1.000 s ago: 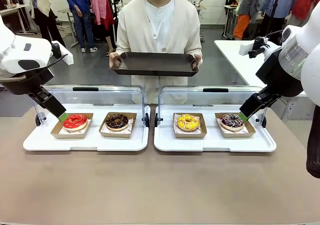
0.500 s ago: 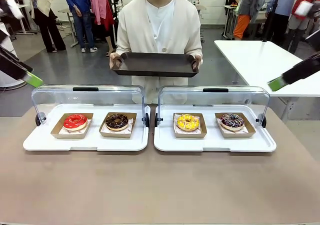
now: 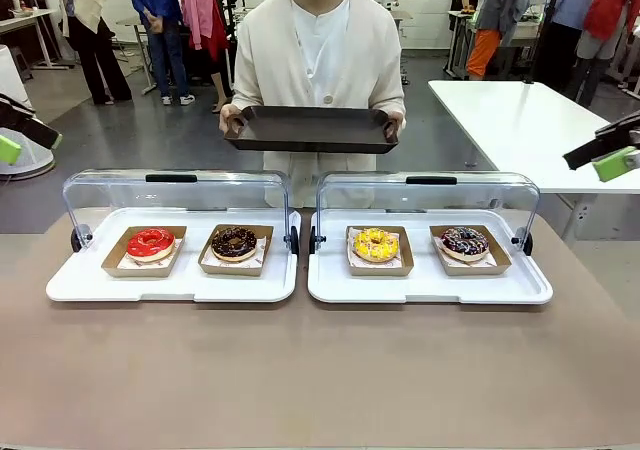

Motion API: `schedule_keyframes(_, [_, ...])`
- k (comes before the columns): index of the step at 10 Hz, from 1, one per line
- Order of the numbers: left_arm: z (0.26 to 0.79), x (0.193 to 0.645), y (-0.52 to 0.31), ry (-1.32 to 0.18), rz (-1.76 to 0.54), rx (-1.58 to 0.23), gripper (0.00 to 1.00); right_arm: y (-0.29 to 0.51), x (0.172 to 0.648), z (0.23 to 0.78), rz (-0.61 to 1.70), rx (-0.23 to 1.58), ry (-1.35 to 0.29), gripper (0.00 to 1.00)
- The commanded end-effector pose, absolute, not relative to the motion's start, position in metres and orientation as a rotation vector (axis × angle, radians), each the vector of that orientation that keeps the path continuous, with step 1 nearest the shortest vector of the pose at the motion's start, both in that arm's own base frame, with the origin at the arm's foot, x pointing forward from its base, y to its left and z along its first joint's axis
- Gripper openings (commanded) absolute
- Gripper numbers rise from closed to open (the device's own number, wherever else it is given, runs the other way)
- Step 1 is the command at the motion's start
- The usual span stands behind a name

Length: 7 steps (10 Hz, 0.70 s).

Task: Provide the desired donut to the person.
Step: Pick up and lift the Paper togo box containing the Donut pointed at by the person.

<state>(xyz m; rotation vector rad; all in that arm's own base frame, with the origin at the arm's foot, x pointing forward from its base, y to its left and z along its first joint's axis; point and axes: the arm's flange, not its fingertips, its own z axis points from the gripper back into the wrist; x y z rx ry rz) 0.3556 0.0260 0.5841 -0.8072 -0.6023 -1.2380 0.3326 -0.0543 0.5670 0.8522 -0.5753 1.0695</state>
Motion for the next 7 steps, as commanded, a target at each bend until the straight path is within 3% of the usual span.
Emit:
schedule_keyframes(1, [0.583,0.366,0.057,-0.692,-1.300,-0.844,1.00,-0.084,0.340,0.560,1.086,0.881,-0.608,1.00])
schedule_keyframes(4, [0.567,0.360,0.094,-0.897,-1.284,-0.785,1.00,-0.125,0.319,0.559,1.071,0.884,-0.744,1.00])
schedule_keyframes(7, [0.568,0.349,0.129,-0.922,-1.229,-0.726,1.00,-0.181,0.294,0.554,1.016,0.900,-0.829,1.00])
